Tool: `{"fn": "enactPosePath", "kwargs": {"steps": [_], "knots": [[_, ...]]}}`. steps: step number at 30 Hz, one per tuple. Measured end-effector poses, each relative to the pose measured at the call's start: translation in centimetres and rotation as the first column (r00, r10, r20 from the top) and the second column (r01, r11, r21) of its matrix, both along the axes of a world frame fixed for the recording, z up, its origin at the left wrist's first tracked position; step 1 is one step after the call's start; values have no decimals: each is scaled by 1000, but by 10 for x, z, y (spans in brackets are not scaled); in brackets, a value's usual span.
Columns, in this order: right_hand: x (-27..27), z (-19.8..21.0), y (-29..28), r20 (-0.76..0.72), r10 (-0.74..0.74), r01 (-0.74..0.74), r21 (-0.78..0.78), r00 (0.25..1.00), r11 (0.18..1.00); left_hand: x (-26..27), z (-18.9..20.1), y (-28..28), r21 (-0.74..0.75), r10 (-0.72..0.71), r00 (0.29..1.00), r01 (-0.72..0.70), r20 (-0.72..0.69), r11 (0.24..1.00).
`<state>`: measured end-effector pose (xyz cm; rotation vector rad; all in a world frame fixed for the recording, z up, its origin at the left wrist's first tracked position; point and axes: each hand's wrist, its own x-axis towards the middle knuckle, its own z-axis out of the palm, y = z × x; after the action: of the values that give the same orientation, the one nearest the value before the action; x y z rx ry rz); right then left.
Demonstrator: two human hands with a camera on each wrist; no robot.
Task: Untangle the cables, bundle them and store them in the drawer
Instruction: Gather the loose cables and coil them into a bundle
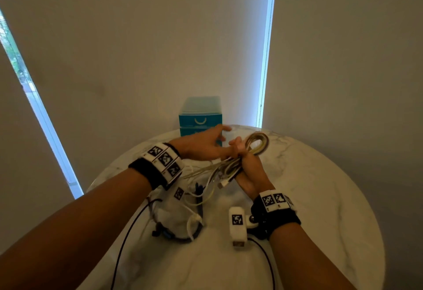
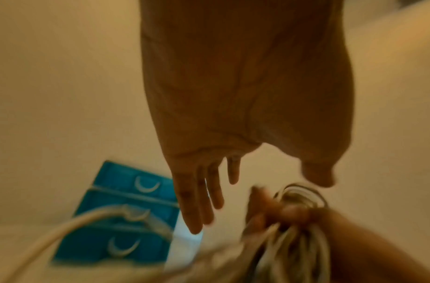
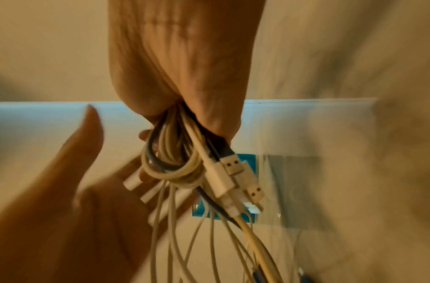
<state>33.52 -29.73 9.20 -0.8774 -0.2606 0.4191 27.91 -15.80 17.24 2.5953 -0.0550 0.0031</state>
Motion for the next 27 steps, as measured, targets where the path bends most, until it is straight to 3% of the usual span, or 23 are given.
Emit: {"fn": "enactPosePath", "kwargs": {"steps": [2,3,10,15,17,21,24,27], "knots": [[6,-2,-5,-59,30,-26,65,998,998,-8,-19,7,33,-27,979,34,-201,999],[8,-4,-7,-78,33,-27,81,996,996,-10,-27,12,75,-42,971,61,-234,995],[17,-9,-13,-152,125,-88,232,980,969,-12,-29,37,131,-51,988,70,-143,989],[35,-13,-30,-164,168,-90,401,972,912,-22,-28,57,-118,-112,993,106,-44,987],[38,-17,-32,-129,191,-117,436,973,892,-24,-31,58,-146,-118,993,116,-4,982],[37,-20,-32,-77,230,-168,471,970,866,-22,-34,51,-188,11,994,9,107,982],[38,-20,-33,-65,231,-177,456,971,872,-20,-26,46,27,114,955,-126,275,992],[38,-21,-28,-61,225,-177,435,972,883,-13,-23,30,203,93,946,-162,311,966]]}}
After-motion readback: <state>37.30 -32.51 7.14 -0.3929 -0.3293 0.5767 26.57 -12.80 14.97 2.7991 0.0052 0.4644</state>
